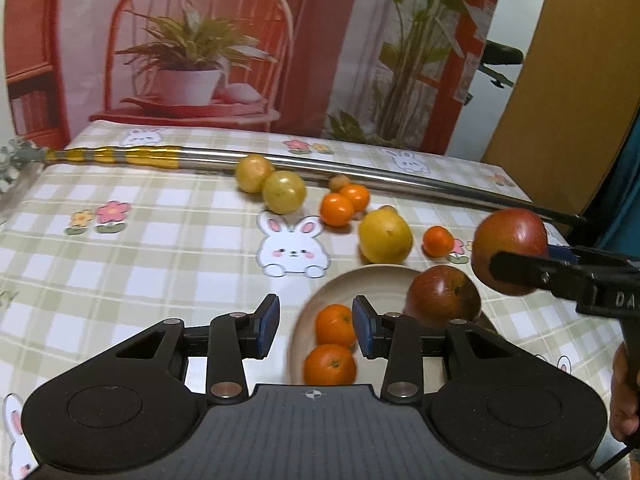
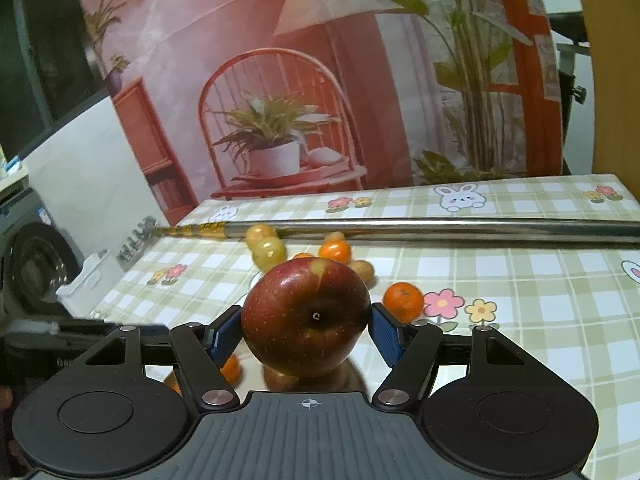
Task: Organize fruits
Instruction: 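Carry the orange and red apple over the cream plate, then lower the orange and apple onto the plate and open both grippers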
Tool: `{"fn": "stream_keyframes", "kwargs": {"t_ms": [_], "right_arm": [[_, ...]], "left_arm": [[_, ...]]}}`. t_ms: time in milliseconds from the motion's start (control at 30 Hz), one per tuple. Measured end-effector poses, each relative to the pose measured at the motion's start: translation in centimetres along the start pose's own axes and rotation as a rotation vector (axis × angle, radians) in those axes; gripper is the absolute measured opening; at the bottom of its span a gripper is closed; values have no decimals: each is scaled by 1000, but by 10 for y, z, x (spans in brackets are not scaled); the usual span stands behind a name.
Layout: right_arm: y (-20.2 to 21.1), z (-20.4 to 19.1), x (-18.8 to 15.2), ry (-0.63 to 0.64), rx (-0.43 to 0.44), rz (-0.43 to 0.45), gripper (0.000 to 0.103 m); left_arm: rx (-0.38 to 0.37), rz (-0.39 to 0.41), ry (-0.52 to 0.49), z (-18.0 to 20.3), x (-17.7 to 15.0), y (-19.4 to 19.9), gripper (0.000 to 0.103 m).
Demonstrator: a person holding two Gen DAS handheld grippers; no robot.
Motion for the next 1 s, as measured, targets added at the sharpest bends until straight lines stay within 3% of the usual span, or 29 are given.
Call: {"fn": "stream_keyframes", "kwargs": {"t_ms": [300, 633, 1000], "right_arm": [[0, -49, -10, 144, -17, -66, 64], [-29, -101, -34, 334, -55, -206, 64], [-58, -121, -53, 489, -122, -311, 64]], "left_arm": [[-8, 47, 32, -15, -4, 29, 43], [-20, 65, 79, -31, -15, 39, 44], [-28, 65, 114, -38, -19, 38, 44]]}}
Point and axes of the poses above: each gripper's, at about its wrist camera, not at the fingertips, and y roughly against the way its jaws point, z to its right, x to its top, the point moved 5 cm from there along -y, roughly the way its jaws point, and after that the axes turned 5 degrees about -x, right-handed, at the moved point
